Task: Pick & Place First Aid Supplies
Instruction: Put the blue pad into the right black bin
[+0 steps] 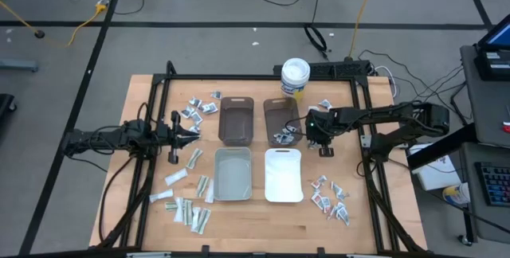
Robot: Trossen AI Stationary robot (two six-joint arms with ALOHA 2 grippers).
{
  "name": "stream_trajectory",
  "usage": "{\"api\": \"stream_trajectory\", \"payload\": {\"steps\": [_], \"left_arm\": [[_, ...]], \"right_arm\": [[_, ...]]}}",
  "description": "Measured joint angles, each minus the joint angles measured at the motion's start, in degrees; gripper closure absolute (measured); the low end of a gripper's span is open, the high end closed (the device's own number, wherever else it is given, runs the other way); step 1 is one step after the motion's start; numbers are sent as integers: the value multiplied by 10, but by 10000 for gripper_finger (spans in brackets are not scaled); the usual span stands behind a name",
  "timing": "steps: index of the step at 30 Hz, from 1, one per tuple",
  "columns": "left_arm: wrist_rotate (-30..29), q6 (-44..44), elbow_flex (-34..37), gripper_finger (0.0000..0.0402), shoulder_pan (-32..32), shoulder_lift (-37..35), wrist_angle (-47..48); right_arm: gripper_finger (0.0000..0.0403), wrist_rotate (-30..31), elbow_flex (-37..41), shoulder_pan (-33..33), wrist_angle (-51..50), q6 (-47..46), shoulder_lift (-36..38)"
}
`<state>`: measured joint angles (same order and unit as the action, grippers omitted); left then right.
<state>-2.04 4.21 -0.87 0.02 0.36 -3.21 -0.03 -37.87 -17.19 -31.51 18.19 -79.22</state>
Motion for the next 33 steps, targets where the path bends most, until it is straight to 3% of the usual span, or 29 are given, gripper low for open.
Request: {"api": "stream_trajectory", "payload": {"steps": [13, 33], "left_arm": [[0, 0, 0, 355, 0, 0, 0], [0, 0, 0, 355, 0, 0, 0]], "right_arm": [[402, 21, -45, 0, -74, -2, 20], [403, 17, -216, 0, -343, -18, 26]]}}
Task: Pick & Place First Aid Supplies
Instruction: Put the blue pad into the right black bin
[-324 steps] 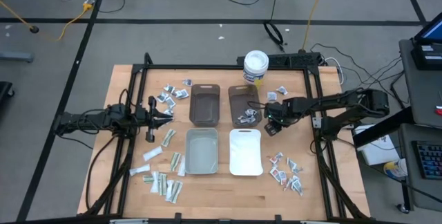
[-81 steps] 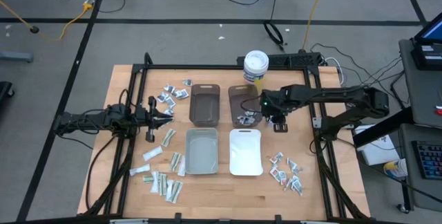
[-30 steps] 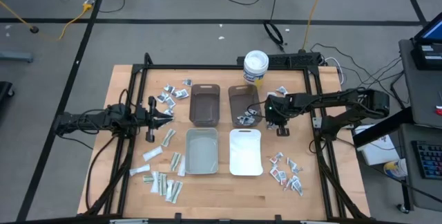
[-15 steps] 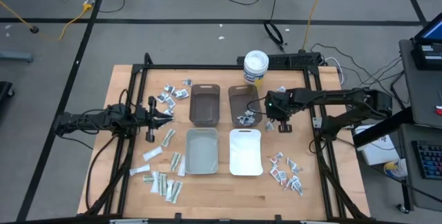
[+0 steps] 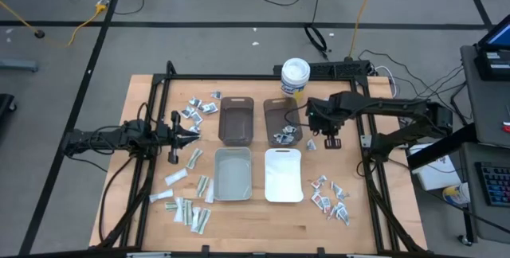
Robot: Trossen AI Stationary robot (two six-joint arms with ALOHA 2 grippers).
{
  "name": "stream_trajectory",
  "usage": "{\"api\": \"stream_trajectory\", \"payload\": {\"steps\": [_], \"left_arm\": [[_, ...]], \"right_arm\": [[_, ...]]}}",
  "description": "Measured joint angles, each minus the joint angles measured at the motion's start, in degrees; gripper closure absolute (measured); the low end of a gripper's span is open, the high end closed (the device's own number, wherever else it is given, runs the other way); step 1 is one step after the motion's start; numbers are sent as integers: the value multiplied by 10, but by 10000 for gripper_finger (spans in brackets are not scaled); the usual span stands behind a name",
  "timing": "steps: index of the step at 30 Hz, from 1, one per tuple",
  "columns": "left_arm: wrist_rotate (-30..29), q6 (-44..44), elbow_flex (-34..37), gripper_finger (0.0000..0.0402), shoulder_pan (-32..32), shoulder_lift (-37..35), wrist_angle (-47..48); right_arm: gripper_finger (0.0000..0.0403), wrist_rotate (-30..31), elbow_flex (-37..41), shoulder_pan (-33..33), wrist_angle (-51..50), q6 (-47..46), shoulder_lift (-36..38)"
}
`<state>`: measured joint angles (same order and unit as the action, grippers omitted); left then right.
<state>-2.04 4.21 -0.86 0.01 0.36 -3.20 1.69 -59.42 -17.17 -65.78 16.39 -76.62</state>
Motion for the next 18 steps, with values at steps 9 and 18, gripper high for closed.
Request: {"api": "stream_trajectory", "payload": {"steps": [9, 18], "left_arm": [[0, 0, 0, 355, 0, 0, 0], [0, 0, 0, 355, 0, 0, 0]], "right_arm": [[403, 0, -69, 0, -56, -23, 0], [403, 0, -106, 0, -35, -8, -49]]}}
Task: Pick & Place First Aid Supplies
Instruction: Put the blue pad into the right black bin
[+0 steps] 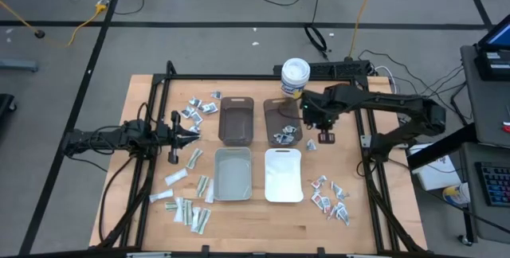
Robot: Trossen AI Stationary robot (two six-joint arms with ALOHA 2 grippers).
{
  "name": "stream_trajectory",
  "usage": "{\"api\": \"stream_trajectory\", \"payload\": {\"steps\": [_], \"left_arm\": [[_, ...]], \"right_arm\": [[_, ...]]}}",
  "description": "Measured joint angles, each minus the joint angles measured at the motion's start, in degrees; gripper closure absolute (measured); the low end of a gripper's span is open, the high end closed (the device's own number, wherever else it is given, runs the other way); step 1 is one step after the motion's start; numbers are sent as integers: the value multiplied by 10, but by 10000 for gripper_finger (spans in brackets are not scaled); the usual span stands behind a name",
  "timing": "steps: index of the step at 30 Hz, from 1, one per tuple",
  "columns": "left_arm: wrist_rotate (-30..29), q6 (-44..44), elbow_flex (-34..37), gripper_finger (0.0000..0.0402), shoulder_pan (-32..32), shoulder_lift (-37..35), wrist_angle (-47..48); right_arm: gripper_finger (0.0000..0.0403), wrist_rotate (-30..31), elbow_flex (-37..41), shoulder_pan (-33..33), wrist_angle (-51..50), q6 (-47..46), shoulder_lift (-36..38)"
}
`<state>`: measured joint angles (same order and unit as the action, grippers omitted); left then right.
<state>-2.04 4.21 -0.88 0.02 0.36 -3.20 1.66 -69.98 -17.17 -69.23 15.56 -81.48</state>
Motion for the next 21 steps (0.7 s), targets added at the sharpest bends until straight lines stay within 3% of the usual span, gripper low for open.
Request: {"api": "stream_trajectory", "payload": {"steps": [15, 21], "left_arm": [[0, 0, 0, 355, 0, 0, 0], [0, 0, 0, 355, 0, 0, 0]], "right_arm": [[403, -4, -207, -1, 5, 62, -193], [403, -6, -217, -1, 38, 63, -237]]}}
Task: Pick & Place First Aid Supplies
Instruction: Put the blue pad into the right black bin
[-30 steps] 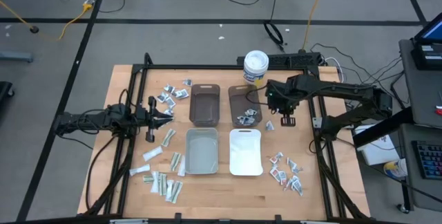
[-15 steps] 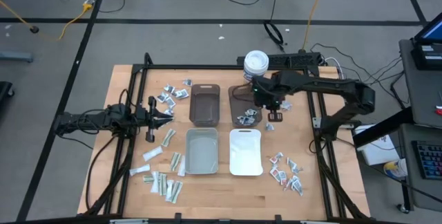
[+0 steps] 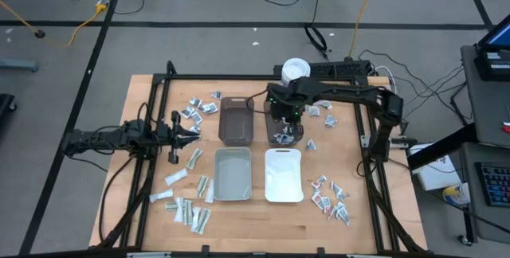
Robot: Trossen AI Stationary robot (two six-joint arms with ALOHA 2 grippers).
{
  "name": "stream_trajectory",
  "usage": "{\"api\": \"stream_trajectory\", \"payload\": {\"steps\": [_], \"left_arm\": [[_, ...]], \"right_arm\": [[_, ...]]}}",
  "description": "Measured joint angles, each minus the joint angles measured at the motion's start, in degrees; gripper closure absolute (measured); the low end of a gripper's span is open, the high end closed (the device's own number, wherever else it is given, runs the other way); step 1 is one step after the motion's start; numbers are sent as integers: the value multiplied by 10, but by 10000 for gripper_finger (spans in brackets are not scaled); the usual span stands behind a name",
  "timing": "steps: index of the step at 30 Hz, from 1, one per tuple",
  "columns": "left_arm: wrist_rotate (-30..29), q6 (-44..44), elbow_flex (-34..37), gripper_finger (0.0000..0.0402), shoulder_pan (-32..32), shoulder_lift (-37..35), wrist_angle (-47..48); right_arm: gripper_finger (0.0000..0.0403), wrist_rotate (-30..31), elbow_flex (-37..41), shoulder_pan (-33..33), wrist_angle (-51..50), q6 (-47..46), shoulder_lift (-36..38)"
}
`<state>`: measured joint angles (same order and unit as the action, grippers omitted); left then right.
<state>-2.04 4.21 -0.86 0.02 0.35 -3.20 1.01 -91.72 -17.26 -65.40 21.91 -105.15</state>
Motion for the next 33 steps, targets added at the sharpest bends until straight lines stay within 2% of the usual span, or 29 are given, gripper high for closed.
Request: {"api": "stream_trajectory", "payload": {"steps": [17, 21, 28, 33], "left_arm": [[0, 0, 0, 355, 0, 0, 0], [0, 0, 0, 355, 0, 0, 0], [0, 0, 0, 355, 0, 0, 0], [0, 0, 0, 355, 0, 0, 0]], "right_arm": [[394, 4, 44, -4, 99, 19, -65], [359, 5, 44, -4, 109, 46, -62], [272, 36, 44, -6, 112, 57, -60], [236, 37, 44, -6, 115, 57, -60]]}}
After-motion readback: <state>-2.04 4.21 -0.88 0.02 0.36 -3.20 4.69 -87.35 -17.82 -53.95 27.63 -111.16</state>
